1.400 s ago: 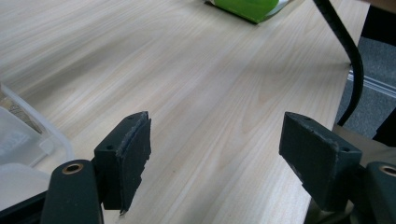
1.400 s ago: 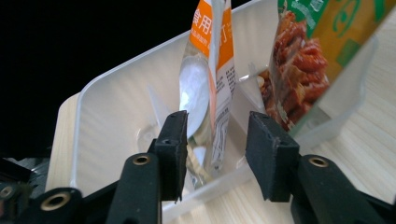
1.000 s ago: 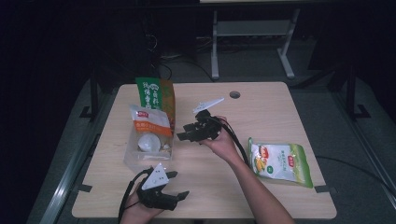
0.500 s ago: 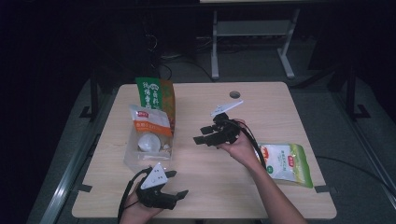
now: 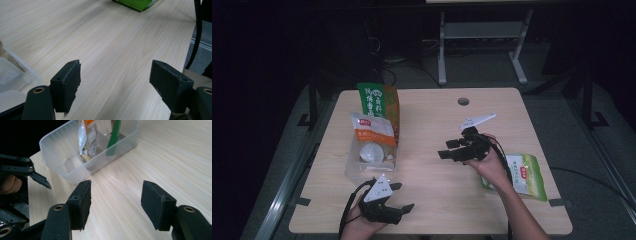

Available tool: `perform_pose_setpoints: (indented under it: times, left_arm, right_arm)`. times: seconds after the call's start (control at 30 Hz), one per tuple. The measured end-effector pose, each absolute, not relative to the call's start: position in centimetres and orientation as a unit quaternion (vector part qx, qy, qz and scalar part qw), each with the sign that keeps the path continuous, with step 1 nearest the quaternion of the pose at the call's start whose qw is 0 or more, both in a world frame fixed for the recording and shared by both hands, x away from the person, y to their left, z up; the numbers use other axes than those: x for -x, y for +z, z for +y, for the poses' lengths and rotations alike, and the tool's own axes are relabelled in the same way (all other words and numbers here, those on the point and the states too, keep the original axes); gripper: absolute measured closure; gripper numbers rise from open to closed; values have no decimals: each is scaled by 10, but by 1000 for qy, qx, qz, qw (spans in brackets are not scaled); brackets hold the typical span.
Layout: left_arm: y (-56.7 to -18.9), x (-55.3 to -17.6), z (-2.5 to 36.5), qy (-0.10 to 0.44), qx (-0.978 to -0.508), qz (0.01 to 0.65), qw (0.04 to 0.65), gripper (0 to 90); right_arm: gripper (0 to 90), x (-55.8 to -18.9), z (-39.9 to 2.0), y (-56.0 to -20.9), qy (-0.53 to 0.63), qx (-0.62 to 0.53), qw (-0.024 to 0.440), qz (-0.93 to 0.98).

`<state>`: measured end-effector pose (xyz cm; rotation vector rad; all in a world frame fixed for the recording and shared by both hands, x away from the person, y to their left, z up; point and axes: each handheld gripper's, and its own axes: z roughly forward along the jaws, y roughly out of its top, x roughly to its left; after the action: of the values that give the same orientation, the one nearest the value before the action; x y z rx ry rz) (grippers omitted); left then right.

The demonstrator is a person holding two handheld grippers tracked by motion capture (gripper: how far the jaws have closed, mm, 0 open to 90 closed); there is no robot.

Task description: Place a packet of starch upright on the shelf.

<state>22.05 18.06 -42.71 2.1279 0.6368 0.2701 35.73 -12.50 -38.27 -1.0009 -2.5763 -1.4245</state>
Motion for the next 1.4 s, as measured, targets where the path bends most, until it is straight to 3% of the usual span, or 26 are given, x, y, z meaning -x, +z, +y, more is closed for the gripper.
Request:
perform_pose_setpoints:
  times: [0.47, 0.8, 1.4]
  left_arm:
    - [-425, -221, 175, 104, -854, 256, 441, 249]
    - [-424, -223, 146, 89, -870, 223, 432, 286]
    - [-414, -260, 80, 63, -877, 175, 443, 304]
  right_arm:
    - [400, -336, -171, -382, -458, 357, -2, -814]
    - [395, -319, -209, -387, -454, 387, -18, -802]
    - [395, -298, -276, -401, -447, 453, -40, -771]
